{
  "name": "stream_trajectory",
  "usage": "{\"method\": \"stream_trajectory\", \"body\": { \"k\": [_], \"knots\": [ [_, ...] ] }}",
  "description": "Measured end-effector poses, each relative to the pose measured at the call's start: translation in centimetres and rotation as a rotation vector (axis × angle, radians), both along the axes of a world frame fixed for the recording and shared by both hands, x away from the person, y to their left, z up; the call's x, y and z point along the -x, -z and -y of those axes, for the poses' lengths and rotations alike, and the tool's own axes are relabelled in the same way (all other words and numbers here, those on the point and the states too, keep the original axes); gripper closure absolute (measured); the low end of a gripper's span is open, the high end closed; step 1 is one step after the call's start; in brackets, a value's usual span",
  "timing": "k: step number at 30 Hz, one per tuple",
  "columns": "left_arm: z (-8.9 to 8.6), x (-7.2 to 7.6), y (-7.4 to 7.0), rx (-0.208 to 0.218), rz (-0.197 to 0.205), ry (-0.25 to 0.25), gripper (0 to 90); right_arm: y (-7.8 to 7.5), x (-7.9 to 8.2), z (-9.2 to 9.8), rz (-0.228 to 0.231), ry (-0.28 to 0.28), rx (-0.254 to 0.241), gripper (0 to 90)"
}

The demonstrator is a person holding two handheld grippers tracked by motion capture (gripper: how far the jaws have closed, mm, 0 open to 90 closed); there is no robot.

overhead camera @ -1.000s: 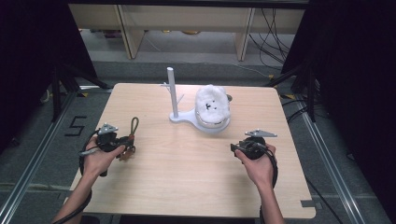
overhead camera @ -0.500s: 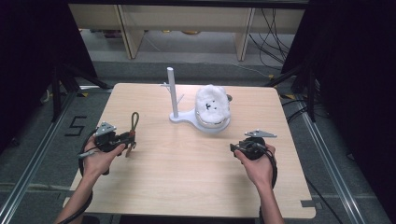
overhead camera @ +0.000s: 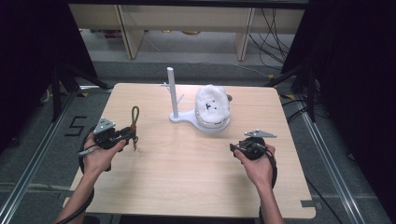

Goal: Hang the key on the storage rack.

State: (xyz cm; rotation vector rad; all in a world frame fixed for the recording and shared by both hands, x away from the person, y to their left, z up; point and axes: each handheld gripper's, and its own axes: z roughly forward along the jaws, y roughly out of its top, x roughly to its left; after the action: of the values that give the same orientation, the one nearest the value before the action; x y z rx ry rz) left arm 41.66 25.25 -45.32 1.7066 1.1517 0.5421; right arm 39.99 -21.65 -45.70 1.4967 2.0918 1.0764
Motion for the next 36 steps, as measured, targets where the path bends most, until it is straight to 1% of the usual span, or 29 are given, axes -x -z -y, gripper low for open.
{"method": "stream_trajectory", "body": {
  "k": [1, 6, 7, 8, 9, 10, 12, 13, 14, 15, 19, 23, 24, 25, 34, 35, 36],
  "knots": [
    [0.0, 0.0, -0.1, -0.001, 0.004, -0.001, 68.2, 0.0, 0.0, 0.0, 0.002, 0.002, -0.006, 56.1],
    [0.4, -0.1, -0.6, 0.002, 0.020, 0.003, 68.2, 0.0, 0.0, 0.0, 0.004, 0.001, -0.001, 56.1],
    [0.5, -0.1, -0.7, 0.008, 0.025, 0.002, 68.2, -0.1, 0.0, 0.0, 0.005, 0.001, 0.000, 56.1],
    [0.5, -0.2, -0.7, 0.010, 0.028, 0.001, 68.2, -0.1, 0.0, 0.0, 0.003, 0.002, -0.002, 56.1],
    [0.6, -0.2, -0.9, 0.008, 0.028, 0.005, 68.2, -0.2, 0.1, 0.0, -0.011, -0.005, 0.002, 56.1],
    [0.7, -0.2, -1.0, 0.011, 0.036, 0.008, 68.2, -0.2, 0.1, 0.0, -0.009, -0.003, 0.002, 56.0],
    [0.8, -0.2, -1.1, 0.008, 0.034, 0.008, 68.2, -0.2, 0.1, 0.0, -0.008, -0.003, 0.003, 56.0],
    [0.9, -0.3, -1.2, 0.016, 0.040, 0.009, 68.2, -0.2, 0.1, 0.1, 0.001, -0.002, 0.005, 56.0],
    [0.9, -0.3, -1.3, 0.015, 0.043, 0.011, 68.2, -0.1, 0.1, 0.0, 0.014, -0.004, -0.015, 55.9],
    [1.0, -0.4, -1.4, 0.013, 0.043, 0.014, 68.2, -0.1, 0.1, 0.0, 0.005, 0.003, -0.017, 55.9],
    [1.4, -0.5, -1.8, 0.015, 0.057, 0.016, 68.2, -0.2, 0.1, 0.0, 0.013, -0.003, -0.014, 55.8],
    [1.7, -0.6, -2.2, 0.014, 0.062, 0.025, 68.2, -0.2, 0.1, 0.0, 0.014, 0.000, -0.014, 55.9],
    [1.7, -0.7, -2.2, 0.017, 0.065, 0.025, 68.2, -0.2, 0.1, 0.0, 0.009, 0.009, -0.009, 55.8],
    [1.8, -0.7, -2.3, 0.015, 0.067, 0.023, 68.2, -0.2, 0.1, 0.0, 0.007, 0.004, -0.018, 55.8],
    [2.4, -0.9, -3.0, 0.011, 0.085, 0.035, 68.2, -0.2, 0.1, 0.0, 0.010, 0.003, -0.019, 55.7],
    [2.5, -0.9, -3.0, 0.010, 0.085, 0.037, 68.2, -0.1, 0.1, 0.1, 0.023, -0.003, -0.009, 55.7],
    [2.5, -1.0, -3.1, 0.009, 0.089, 0.040, 68.2, -0.1, 0.1, 0.1, 0.025, -0.003, -0.007, 55.7]
  ]
}}
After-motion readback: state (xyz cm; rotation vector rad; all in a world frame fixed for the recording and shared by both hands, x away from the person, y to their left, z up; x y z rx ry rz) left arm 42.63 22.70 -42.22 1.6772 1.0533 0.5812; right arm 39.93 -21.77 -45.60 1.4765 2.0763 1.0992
